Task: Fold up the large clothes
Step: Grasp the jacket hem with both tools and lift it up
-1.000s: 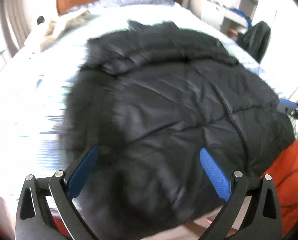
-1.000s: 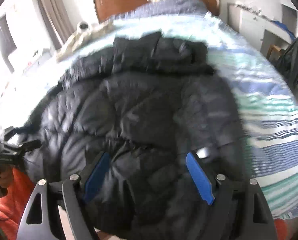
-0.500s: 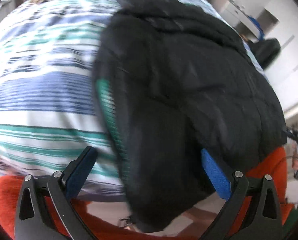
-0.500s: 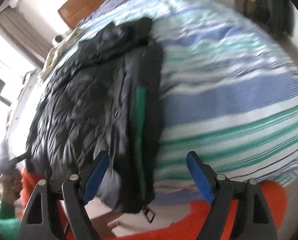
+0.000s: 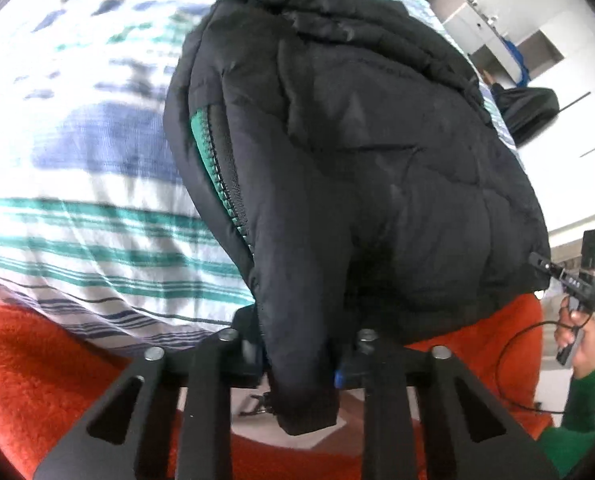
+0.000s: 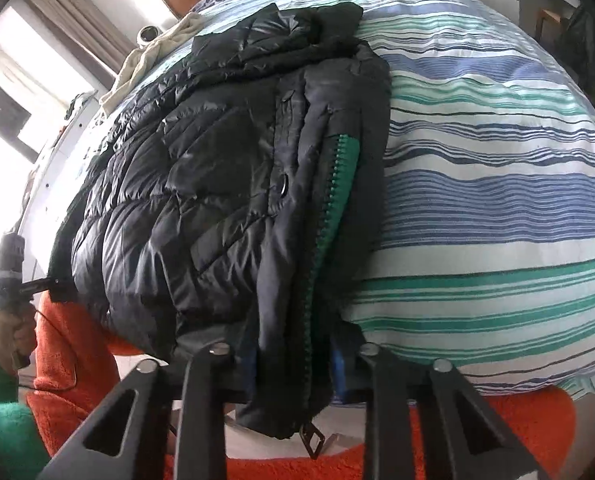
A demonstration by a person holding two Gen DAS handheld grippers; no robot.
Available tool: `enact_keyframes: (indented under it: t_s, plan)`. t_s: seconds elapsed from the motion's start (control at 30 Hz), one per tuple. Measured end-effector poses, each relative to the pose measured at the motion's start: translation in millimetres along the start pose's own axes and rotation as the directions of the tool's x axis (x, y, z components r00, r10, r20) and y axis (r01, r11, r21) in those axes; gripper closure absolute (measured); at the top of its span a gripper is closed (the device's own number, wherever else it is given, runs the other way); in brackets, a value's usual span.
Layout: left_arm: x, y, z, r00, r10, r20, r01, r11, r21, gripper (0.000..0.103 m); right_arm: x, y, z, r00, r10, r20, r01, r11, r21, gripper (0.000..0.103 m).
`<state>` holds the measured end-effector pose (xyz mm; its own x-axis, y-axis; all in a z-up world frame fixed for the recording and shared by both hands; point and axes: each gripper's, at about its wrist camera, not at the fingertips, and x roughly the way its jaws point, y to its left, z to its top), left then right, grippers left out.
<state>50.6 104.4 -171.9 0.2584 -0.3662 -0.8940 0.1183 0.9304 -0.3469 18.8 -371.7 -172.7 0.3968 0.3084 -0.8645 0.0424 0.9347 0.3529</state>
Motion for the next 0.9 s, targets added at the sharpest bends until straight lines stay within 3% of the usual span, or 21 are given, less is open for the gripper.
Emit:
enact_keyframes:
  t_s: [0.3,0.43,0.6,0.77,0.83,0.9]
  plan:
    - [-48.3,-6.2,0.2,0.995,-0.007,0.097,0.003,0.999,0.043,0.086,-45.0,20.2,11.4,0.996,0.072,0.043,-0.071,0.997,-0.029,0.084]
    - [-46.8,-5.0,-8.1,0.998,0.002,0.059,-0.005,0.999,0.047,0.086,-56.3,20.0,0.3,0.997,0.076,0.004,-0.076,0.996,-0.043,0.085]
    - [-61.9,3.4,-27.0,1.000,0.008,-0.013,-0.008,0.999,0.033,0.085,-71.5,11.9,-25.5,0.990,0.132,-0.052,-0.131,0.991,0.022,0.085]
    - [-105.5,4.4,-38.2,0.997,-0.042,-0.062,0.044,0.999,0.027,0.085,-105.6,17.2,-47.2,0.965,0.241,-0.101,-0.230,0.967,0.110,0.085]
    - [-124.7,2.8,-29.7,0.997,-0.066,-0.038,0.068,0.997,0.030,0.085,-122.0,18.3,-42.0,0.950,0.305,-0.064,-0.294,0.944,0.148,0.085]
    - [-148.3,0.4,-9.5,0.995,-0.093,0.038,0.090,0.994,0.059,0.085,-136.4,18.7,-28.1,0.937,0.349,-0.011,-0.343,0.926,0.156,0.086]
